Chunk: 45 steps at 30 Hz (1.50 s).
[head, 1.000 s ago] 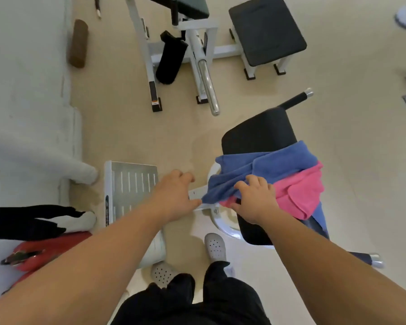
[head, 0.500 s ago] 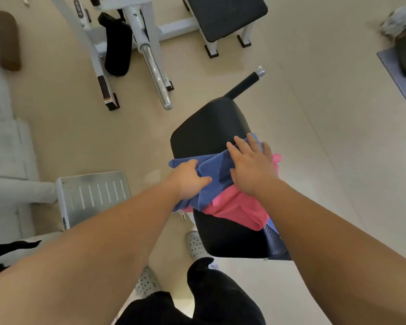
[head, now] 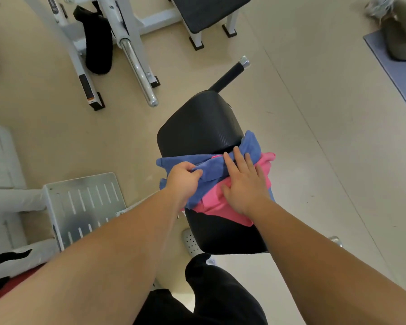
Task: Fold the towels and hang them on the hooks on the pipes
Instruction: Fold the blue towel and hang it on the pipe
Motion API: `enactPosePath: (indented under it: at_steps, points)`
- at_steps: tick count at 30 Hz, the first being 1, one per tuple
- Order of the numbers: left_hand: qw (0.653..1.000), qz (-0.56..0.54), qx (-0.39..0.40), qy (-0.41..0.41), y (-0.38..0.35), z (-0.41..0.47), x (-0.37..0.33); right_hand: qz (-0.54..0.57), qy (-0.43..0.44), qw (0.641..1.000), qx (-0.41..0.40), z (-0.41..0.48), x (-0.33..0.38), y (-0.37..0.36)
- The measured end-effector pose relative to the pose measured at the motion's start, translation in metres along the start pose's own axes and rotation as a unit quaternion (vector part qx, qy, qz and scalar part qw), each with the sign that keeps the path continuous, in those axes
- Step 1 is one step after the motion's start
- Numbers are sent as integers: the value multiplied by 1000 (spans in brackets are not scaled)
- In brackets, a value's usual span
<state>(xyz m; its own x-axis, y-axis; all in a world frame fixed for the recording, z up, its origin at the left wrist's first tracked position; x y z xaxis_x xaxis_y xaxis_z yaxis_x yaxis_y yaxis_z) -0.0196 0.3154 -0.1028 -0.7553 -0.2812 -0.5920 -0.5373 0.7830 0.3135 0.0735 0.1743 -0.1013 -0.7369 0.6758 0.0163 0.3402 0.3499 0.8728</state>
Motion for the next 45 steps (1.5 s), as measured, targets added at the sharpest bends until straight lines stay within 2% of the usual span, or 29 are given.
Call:
enactPosePath:
  at_steps: [5, 9, 12, 16, 19, 22, 25, 29, 34, 36, 40, 42, 45]
  points:
    - [992, -9, -13, -126, 21, -35, -5, 15, 26, 999, -43, -14, 13, 18]
    - [980, -16, 42, -195, 48, -75, -16, 75, 129, 977, -154, -29, 35, 39]
    - [973, -24, 34, -226, 77, -102, -21, 101, 203, 947, -227, -38, 46, 59]
    - [972, -99, 20, -211, 110, -135, -16, 198, 225, 918, -261, -57, 58, 98]
    - [973, -110, 10, -202, 123, -159, -7, 253, 233, 908, -239, -73, 76, 129]
    - [963, -131, -25, -233, 134, -182, -4, 322, 274, 884, -199, -94, 98, 156]
    - [949, -150, -80, -267, 156, -198, 0, 322, 325, 872, -173, -108, 120, 178]
    - [928, -186, -180, -268, 200, -223, 17, 343, 352, 868, -72, -117, 154, 194]
    - [910, -220, -252, -246, 254, -258, 73, 308, 403, 860, -53, -124, 220, 187]
    - [904, -212, -290, -231, 272, -273, 100, 280, 427, 860, -19, -127, 247, 180]
    - [886, -194, -375, -193, 306, -305, 154, 149, 472, 869, 11, -141, 305, 171]
    - [890, -176, -386, -165, 322, -321, 182, 107, 483, 869, 11, -151, 334, 168]
    - [911, -151, -366, -113, 343, -342, 228, 102, 507, 855, 29, -172, 378, 165]
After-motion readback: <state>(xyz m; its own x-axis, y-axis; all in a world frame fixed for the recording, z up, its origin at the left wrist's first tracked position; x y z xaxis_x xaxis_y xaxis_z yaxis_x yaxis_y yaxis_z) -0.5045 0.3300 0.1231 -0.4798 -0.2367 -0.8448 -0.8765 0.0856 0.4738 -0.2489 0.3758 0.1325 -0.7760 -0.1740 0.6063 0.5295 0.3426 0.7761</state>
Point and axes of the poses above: each hand's wrist, its own z-axis towards the middle knuckle, its own y-axis out of the back of the hand, x = y × z, the point moved 1 cm from there along z, towards the middle knuckle, and after that the axes turned 11 degrees about -z, right-handed, at the moved point
